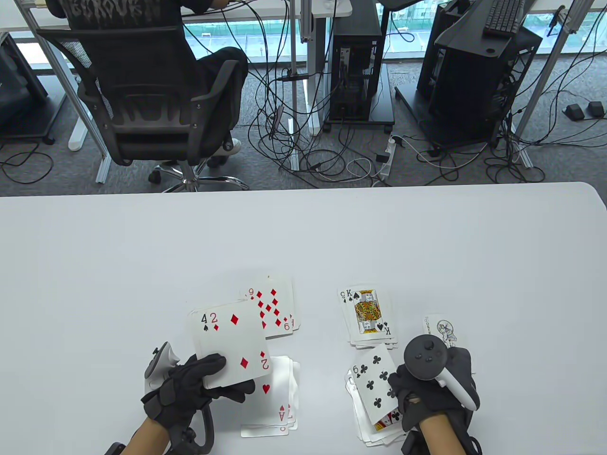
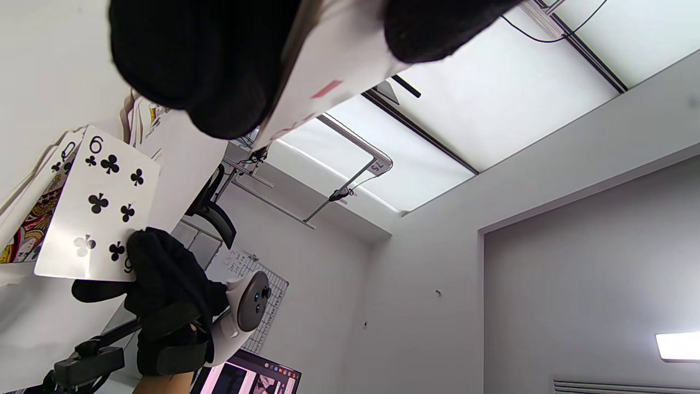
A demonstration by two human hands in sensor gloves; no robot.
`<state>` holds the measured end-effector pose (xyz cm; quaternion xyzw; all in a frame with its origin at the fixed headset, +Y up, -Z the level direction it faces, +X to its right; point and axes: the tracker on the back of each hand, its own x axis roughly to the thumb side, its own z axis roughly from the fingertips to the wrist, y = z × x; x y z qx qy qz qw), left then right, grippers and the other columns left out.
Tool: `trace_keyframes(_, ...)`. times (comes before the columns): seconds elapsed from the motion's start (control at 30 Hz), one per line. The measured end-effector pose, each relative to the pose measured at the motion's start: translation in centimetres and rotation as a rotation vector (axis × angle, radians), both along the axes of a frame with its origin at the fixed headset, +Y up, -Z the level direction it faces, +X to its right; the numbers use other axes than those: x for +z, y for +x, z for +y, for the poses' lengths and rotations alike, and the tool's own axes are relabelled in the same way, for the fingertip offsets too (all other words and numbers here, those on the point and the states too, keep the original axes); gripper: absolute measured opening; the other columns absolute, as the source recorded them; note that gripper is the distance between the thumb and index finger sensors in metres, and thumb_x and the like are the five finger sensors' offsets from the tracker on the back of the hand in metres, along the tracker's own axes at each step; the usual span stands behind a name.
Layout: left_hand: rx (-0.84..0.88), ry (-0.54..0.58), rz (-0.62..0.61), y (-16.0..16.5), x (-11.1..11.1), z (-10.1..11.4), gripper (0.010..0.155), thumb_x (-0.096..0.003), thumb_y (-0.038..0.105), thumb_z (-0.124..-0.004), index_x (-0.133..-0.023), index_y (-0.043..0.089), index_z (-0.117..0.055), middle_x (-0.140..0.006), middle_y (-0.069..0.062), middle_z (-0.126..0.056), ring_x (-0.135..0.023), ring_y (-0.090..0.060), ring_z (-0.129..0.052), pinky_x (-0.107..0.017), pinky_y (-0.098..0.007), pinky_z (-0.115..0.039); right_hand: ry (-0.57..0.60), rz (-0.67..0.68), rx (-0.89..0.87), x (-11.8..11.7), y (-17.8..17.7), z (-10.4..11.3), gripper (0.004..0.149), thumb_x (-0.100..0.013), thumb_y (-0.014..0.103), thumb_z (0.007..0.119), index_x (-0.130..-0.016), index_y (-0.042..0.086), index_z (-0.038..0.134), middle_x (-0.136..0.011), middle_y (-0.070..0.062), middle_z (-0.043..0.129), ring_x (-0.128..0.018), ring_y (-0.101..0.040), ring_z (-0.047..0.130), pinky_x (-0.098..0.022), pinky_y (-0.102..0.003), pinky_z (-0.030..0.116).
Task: Playing card suit sorting
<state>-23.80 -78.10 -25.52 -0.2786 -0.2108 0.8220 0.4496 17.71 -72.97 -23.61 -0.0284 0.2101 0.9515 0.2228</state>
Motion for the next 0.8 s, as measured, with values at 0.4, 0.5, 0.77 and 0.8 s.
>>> trace_keyframes(0.4, -0.002, -0.006, 0.006, 0.0, 0.0, 0.0, 0.051, -0.0680, 0.025, -0.069, -0.109, 0.015, -0.041, -0.102, -0.021, -0.062, -0.076, -0.041, -0.090, -0.053, -0.047, -0.080, -0.088, 0.168, 0.493, 0.2, -2.6, -3.6, 0.049, -0.055, 0.025, 0.068, -0.077, -0.019, 0.072, -0.042, -0.018, 0.094, -0.033, -0.039, 0.097, -0.033, -0.058, 0.081)
trace_keyframes(0.5, 0.000, -0.006, 0.008, 0.0, 0.0, 0.1, 0.051, -0.0679, 0.025, -0.069, -0.109, 0.015, -0.041, -0.102, -0.021, -0.062, -0.076, -0.040, -0.090, -0.053, -0.047, -0.081, -0.139, 0.194, 0.577, 0.2, -2.9, -3.6, 0.052, -0.056, 0.029, 0.066, -0.078, -0.017, 0.072, -0.041, -0.016, 0.094, -0.032, -0.037, 0.097, -0.033, -0.056, 0.082)
trace_keyframes(0.77, 0.006, 0.003, 0.020, -0.2, -0.1, 0.2, 0.051, -0.0680, 0.025, -0.069, -0.109, 0.015, -0.041, -0.102, -0.021, -0.062, -0.076, -0.040, -0.090, -0.053, -0.047, -0.081, -0.112, 0.144, 0.547, -0.2, -3.2, -2.3, 0.055, -0.056, 0.033, 0.067, -0.078, -0.018, 0.072, -0.041, -0.015, 0.094, -0.032, -0.037, 0.097, -0.033, -0.056, 0.082)
trace_keyframes(0.8, 0.006, 0.003, 0.021, -0.2, -0.1, 0.2, 0.051, -0.0680, 0.025, -0.069, -0.109, 0.015, -0.041, -0.102, -0.021, -0.062, -0.076, -0.040, -0.090, -0.053, -0.046, -0.081, -0.074, 0.135, 0.499, -0.4, -3.5, -1.7, 0.055, -0.056, 0.033, 0.068, -0.078, -0.018, 0.072, -0.041, -0.016, 0.094, -0.032, -0.037, 0.097, -0.033, -0.056, 0.082)
